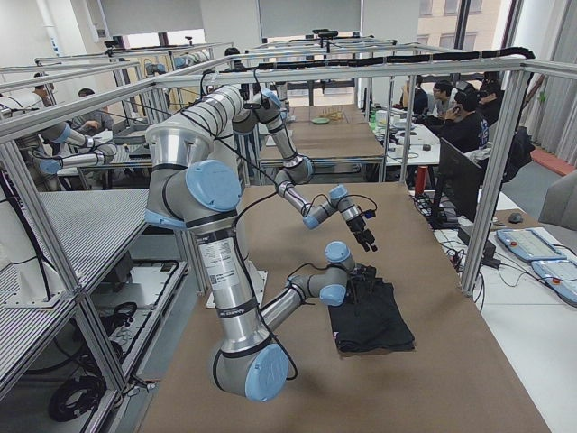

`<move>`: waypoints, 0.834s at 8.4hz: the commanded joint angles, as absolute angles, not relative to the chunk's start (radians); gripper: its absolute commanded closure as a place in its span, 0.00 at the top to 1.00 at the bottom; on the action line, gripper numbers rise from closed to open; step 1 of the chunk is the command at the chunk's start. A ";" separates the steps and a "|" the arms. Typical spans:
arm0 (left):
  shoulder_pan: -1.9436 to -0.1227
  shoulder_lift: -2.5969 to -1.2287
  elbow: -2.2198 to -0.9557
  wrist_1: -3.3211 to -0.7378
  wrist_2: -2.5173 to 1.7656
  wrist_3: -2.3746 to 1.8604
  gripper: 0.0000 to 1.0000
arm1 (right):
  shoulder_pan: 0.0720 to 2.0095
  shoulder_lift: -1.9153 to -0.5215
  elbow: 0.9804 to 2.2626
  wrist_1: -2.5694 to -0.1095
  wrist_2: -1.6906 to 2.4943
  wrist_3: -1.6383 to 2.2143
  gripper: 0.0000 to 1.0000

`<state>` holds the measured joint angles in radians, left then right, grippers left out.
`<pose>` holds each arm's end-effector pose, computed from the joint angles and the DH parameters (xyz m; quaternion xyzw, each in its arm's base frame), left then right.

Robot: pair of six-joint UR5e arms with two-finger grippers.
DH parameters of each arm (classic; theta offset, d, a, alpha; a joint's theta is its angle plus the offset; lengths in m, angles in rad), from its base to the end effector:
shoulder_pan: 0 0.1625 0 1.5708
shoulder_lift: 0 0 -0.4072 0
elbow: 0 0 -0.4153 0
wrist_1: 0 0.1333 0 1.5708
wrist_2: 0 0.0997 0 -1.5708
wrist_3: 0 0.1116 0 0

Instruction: Fold clothes

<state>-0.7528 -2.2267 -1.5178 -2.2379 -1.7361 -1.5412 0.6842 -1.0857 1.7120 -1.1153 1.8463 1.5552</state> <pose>0.4506 -0.5796 0.1871 0.1640 0.5718 -0.2380 0.7678 -0.4526 -0.5020 0.2417 0.0643 -0.5195 0.2118 0.8253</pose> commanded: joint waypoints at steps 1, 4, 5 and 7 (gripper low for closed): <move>-0.860 -2.148 -1.551 -2.131 -1.759 -1.285 1.00 | 0.771 -1.075 1.715 -1.325 1.861 1.233 0.94; -1.026 -2.033 -1.549 -2.126 -1.779 -0.999 1.00 | 0.986 -1.110 1.730 -1.558 1.910 0.794 0.94; -1.084 -2.008 -1.549 -2.114 -1.779 -0.911 1.00 | 1.049 -1.150 1.729 -1.566 1.904 0.662 0.94; -1.217 -1.990 -1.551 -1.990 -1.773 -0.650 1.00 | 1.185 -1.242 1.724 -1.554 1.902 0.359 0.94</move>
